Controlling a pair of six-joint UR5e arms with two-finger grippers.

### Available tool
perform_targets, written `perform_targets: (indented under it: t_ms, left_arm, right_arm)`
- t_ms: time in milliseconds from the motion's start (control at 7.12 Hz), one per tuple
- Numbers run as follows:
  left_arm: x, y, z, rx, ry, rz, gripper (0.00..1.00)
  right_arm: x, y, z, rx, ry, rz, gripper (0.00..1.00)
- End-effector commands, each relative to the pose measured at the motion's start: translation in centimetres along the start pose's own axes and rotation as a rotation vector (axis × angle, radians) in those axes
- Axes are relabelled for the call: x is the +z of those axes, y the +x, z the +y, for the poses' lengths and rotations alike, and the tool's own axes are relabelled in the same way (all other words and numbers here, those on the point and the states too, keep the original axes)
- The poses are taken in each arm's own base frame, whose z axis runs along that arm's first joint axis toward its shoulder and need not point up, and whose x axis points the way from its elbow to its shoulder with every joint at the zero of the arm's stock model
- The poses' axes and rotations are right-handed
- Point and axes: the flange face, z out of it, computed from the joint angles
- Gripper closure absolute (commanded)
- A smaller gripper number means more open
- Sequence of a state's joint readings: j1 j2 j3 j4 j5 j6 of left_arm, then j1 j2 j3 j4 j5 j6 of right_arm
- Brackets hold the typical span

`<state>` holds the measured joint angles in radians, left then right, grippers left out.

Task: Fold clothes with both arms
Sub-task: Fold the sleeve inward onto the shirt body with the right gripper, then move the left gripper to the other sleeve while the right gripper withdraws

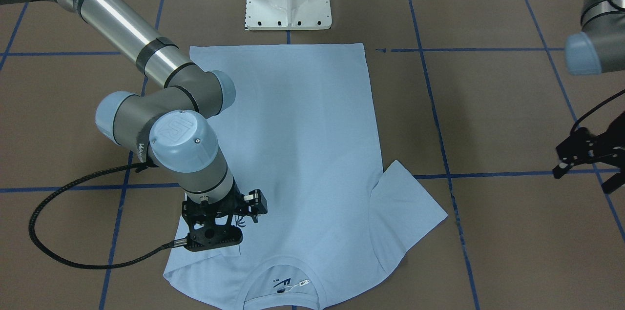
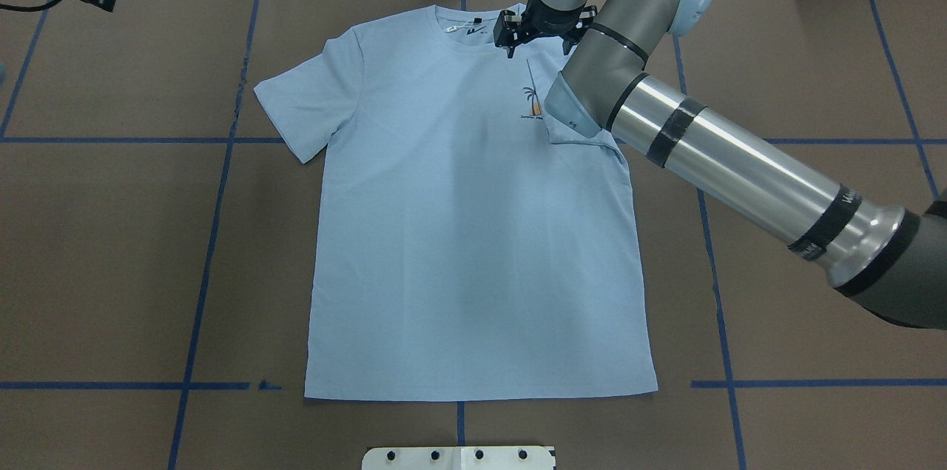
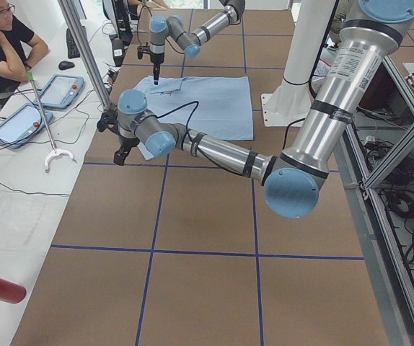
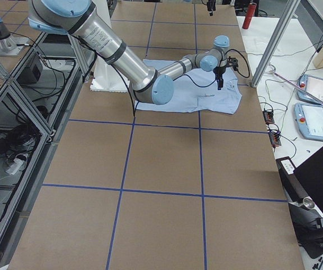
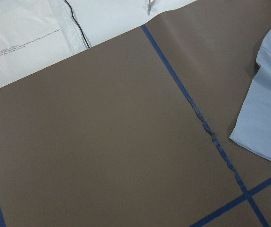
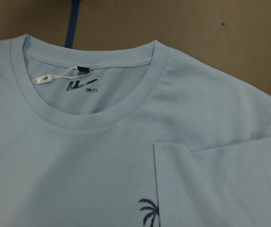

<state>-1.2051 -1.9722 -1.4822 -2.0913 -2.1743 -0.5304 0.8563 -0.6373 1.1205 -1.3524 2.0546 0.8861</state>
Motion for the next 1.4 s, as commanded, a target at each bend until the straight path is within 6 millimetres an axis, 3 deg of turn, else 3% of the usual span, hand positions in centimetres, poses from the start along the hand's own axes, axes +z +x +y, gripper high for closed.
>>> perform_targets:
  t_ms: [0, 140, 281, 421, 702, 1263]
  left_arm:
    - [6.7, 9.2, 2.2, -0.169, 0.024, -0.01, 0.0]
    - [9.4, 11.7, 1.4, -0.23, 0.048, -0.043, 0.0]
    - [13.8, 14.2, 1.9, -0.255, 0.08, -0.044, 0.0]
    - [16.8, 13.6, 2.3, -0.297, 0.119, -0.045, 0.01]
    - [18.9, 13.7, 3.7, -0.294, 0.141, -0.085, 0.01]
    - [20.1, 14.9, 5.2, -0.282, 0.116, -0.083, 0.11]
  right_arm:
    - [-6.4, 6.1, 4.6, 0.074, -0.076, 0.057, 0.0]
    - [-8.1, 7.2, 5.3, 0.06, -0.095, 0.087, 0.0]
    - [-9.0, 8.4, 5.7, 0.041, -0.091, 0.089, 0.0]
    - [-9.3, 9.6, 6.0, 0.048, -0.093, 0.082, 0.0]
    - [-9.5, 10.2, 7.1, 0.041, -0.094, 0.065, 0.0]
    - [-8.9, 10.5, 7.1, 0.044, -0.098, 0.076, 0.0]
